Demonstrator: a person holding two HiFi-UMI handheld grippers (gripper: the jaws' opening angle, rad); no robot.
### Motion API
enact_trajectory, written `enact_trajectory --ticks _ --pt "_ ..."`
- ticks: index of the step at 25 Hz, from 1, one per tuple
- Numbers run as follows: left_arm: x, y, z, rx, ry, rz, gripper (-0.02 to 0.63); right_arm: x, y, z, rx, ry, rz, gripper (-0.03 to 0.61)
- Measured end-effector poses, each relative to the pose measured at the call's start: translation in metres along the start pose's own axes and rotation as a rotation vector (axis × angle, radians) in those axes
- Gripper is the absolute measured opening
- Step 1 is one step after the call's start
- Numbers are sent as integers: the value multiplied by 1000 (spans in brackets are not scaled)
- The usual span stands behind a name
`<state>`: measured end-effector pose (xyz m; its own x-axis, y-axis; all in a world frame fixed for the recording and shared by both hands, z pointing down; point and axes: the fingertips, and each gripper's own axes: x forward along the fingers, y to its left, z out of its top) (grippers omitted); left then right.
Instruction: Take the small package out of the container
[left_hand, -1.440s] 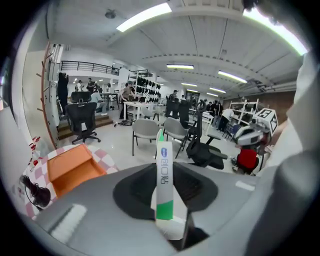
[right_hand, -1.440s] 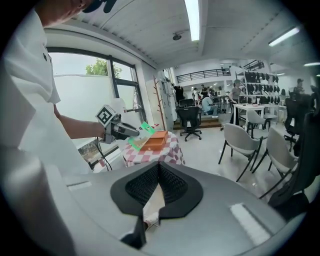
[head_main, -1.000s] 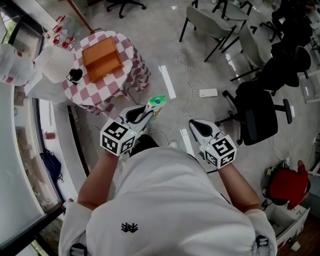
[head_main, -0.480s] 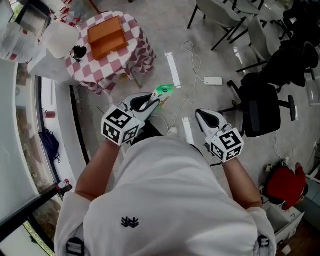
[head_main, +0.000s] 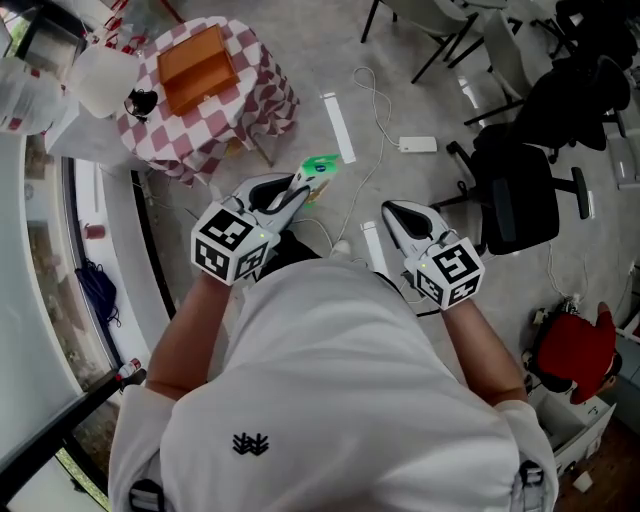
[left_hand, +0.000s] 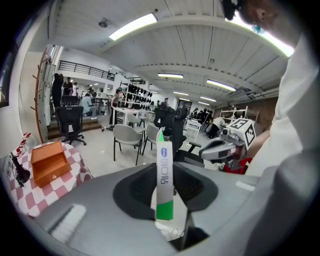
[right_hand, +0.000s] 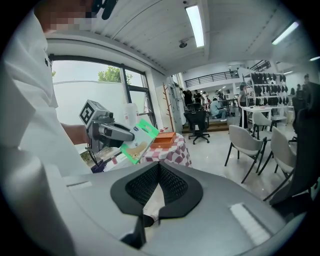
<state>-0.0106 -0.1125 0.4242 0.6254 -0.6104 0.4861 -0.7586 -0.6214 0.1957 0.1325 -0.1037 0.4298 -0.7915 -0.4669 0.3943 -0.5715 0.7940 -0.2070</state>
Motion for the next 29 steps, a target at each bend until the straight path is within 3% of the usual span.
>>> enact_trajectory --ticks 29 --pt "15 29 7 -9 19 8 155 33 -21 9 -5 16 31 0"
